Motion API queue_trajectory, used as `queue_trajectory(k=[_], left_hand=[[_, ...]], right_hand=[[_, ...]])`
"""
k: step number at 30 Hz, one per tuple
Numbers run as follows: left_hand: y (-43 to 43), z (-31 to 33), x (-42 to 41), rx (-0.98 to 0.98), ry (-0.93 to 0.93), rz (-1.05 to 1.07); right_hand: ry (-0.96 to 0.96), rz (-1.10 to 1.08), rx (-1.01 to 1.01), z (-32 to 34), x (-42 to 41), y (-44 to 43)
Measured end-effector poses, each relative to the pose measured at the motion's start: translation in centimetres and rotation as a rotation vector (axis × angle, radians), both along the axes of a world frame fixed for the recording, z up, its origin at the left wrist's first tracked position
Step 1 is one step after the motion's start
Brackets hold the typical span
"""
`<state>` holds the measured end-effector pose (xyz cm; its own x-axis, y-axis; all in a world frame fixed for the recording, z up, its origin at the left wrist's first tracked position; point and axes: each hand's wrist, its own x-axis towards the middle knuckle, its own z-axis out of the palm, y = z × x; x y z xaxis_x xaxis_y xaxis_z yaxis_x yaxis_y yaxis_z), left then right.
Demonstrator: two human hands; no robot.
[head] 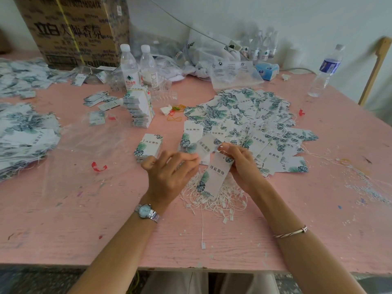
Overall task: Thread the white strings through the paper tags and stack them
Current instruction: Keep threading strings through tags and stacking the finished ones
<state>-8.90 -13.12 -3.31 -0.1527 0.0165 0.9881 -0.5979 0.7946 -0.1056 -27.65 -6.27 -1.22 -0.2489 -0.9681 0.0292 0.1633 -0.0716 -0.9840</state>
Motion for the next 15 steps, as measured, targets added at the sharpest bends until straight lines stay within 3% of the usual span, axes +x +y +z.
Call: queue_trajectory(k=[4, 15], left_hand=[[0.68, -0.22, -0.22, -0.001, -0.067, -0.116], [0.88, -0.39, -0.53, 0.027, -0.076, -0.106]], right_hand=[[-0.031, 0.070, -0.013, 0.26, 0.32, 0.34], [-0.150, 0.027, -0.021, 0.98, 0.45, 0.53]])
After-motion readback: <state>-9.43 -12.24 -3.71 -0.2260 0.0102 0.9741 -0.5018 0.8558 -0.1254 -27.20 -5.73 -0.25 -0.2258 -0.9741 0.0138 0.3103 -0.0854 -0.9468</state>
